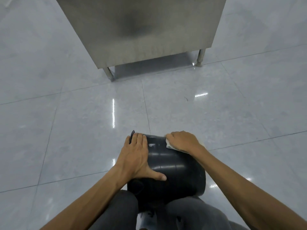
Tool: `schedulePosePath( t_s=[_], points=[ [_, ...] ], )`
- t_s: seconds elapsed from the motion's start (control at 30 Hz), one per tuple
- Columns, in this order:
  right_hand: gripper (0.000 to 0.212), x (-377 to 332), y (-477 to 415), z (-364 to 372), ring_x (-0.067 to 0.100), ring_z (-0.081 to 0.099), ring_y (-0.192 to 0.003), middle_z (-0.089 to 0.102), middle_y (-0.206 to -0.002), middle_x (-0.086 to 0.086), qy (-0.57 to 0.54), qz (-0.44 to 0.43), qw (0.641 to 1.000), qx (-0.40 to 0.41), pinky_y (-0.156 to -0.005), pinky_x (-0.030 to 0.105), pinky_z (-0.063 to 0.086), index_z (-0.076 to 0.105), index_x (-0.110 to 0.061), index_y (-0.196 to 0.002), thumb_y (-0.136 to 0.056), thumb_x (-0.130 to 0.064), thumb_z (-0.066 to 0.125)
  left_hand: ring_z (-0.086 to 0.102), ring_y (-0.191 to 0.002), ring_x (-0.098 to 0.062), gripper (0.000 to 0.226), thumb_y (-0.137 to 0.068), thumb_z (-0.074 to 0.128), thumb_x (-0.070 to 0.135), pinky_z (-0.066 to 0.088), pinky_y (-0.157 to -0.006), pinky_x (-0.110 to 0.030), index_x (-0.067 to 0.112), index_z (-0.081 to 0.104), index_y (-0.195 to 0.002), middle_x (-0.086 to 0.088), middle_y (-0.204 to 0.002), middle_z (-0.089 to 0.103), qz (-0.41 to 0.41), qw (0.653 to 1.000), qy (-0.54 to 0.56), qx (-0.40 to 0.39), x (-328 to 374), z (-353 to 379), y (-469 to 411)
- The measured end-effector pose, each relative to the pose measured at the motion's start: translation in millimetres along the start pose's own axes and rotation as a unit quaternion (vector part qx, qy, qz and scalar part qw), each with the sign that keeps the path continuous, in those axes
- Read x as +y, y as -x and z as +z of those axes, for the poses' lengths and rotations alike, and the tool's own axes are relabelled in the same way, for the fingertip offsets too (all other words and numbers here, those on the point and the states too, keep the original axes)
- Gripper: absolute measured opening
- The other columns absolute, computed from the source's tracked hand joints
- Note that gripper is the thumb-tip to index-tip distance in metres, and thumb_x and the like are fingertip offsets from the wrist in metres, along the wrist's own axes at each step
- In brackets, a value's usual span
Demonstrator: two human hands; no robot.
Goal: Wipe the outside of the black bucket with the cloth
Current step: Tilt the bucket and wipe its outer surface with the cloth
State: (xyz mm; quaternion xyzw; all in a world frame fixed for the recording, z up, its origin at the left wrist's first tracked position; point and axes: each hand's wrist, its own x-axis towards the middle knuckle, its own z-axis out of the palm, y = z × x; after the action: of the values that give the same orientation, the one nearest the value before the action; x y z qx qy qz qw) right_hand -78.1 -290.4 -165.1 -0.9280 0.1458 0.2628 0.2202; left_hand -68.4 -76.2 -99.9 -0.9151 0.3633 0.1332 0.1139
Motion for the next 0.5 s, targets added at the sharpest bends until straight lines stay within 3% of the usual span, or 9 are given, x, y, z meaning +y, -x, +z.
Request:
schedulePosePath(
  t_s=[0.1,0.2,0.3,0.4,0.5],
  points=[
    [0.052,1,36,21,0.023,0.062,-0.099,0.070,-0.122,0.001,0.017,-0.059,0.985,0.161,-0.093,0.042,0.046,0.065,-0.022,-0.117,-0.104,-0.046,0.021,0.041,-0.127,-0.032,0.154,-0.038,0.022,0.114,0.028,-0.115,-0.048,-0.001,0.042,-0.138,-0.013,-0.137,0.046,0.008,1.000,-0.008,0.012,-3,1,-7],
    [0.056,1,85,55,0.028,0.050,-0.132,0.055,-0.147,0.002,0.024,-0.105,0.952,0.288,-0.115,0.049,0.034,0.053,-0.016,-0.145,-0.100,-0.041,0.032,0.048,-0.112,-0.026,0.142,-0.040,0.026,0.113,0.036,-0.108,-0.041,0.003,0.049,-0.127,-0.007,-0.123,0.052,0.035,0.999,-0.009,0.023,-11,1,-21],
    [0.060,5,107,87,0.033,0.039,-0.146,0.046,-0.157,0.006,0.000,-0.103,0.930,0.353,-0.121,0.056,0.024,0.047,-0.012,-0.151,-0.098,-0.039,0.039,0.052,-0.099,-0.020,0.127,-0.043,0.036,0.111,0.042,-0.097,-0.034,0.008,0.054,-0.115,-0.002,-0.112,0.057,0.061,0.998,0.010,0.003,-19,-13,-45],
    [0.060,5,101,89,0.034,0.041,-0.146,0.048,-0.156,0.007,0.001,-0.084,0.919,0.386,-0.121,0.056,0.025,0.051,-0.010,-0.149,-0.098,-0.039,0.041,0.056,-0.094,-0.020,0.116,-0.047,0.043,0.107,0.044,-0.094,-0.033,0.010,0.056,-0.109,-0.001,-0.110,0.063,0.070,0.997,0.018,-0.037,-22,-31,-64],
    [0.056,0,80,70,0.033,0.047,-0.141,0.053,-0.152,0.007,-0.007,-0.059,0.912,0.407,-0.120,0.054,0.029,0.055,-0.011,-0.146,-0.099,-0.038,0.040,0.056,-0.095,-0.020,0.117,-0.052,0.032,0.108,0.044,-0.094,-0.034,0.010,0.058,-0.110,-0.002,-0.109,0.064,0.049,0.999,-0.008,0.010,-21,-30,-65]
  ],
)
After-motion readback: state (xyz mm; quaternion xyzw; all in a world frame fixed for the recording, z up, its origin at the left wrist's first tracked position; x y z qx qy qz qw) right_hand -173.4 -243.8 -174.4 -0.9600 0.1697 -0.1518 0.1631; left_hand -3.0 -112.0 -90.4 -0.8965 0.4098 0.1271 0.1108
